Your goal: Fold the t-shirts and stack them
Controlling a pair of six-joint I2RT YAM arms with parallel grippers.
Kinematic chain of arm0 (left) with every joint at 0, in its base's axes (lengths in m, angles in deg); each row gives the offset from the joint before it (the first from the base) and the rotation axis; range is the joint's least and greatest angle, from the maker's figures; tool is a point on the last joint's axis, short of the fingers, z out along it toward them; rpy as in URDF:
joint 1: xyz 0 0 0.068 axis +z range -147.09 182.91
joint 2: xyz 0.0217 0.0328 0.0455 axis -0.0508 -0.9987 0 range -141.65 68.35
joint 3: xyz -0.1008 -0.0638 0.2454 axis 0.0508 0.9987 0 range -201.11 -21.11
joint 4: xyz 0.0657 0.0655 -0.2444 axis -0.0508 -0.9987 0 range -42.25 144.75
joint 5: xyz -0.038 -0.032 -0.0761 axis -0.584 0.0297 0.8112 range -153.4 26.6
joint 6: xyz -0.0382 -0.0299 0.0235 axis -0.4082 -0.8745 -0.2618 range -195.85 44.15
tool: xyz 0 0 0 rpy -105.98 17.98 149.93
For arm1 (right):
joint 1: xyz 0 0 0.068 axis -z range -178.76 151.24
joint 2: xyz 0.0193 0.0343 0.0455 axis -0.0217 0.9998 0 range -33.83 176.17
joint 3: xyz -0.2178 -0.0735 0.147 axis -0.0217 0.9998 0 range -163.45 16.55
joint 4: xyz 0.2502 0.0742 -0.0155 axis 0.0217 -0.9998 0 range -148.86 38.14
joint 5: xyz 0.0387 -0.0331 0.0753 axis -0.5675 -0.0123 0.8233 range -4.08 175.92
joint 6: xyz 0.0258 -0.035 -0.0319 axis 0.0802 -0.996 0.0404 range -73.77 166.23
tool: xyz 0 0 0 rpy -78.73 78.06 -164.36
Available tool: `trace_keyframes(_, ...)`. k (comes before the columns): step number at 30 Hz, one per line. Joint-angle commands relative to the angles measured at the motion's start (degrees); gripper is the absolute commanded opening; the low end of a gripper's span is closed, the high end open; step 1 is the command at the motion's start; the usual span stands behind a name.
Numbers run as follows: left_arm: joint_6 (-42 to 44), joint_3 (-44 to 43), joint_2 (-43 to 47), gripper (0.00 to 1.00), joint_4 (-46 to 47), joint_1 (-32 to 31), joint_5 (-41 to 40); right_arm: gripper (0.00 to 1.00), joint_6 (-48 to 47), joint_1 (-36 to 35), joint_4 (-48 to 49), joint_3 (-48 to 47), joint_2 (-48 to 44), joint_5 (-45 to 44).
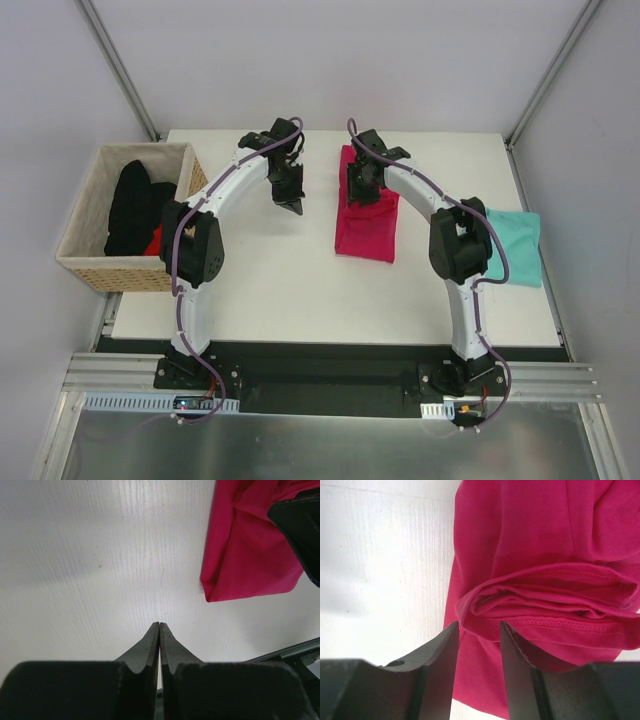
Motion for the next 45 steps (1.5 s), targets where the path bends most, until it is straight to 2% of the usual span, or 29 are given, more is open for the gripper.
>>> trace_keyframes(1,-0.31,-1.62,0.70,0.00,-0.77,0.54,0.74,0.41,-0.25,-0.97,-1.48,-2.82,0.17,0.32)
trace_keyframes(9,-0.31,-0.92,1.14,0.00,-0.68,0.54,0.39,0.41,0.19,-1.76,-1.49,-2.65,0.35,0.32)
trace_keyframes(14,-0.31,-0.83,1.23,0.00,-0.77,0.54,0.30,0.29,0.54,-1.85,-1.40,-1.69,0.26,0.24)
trace_keyframes(42,-0.22,-0.21,0.88,0.00,-0.77,0.72,0.04,0.29,1.95,-1.06,0.18,1.31,1.22,1.47)
trace_keyframes(44,-0.14,-0.48,0.79,0.00,-0.77,0.89,0.21,0.26,1.95,-0.79,0.18,0.87,1.49,1.64)
trace_keyframes(45,-0.14,-0.56,0.71,0.00,-0.77,0.89,0.21,0.22,1.86,-0.53,0.10,0.69,1.58,1.82)
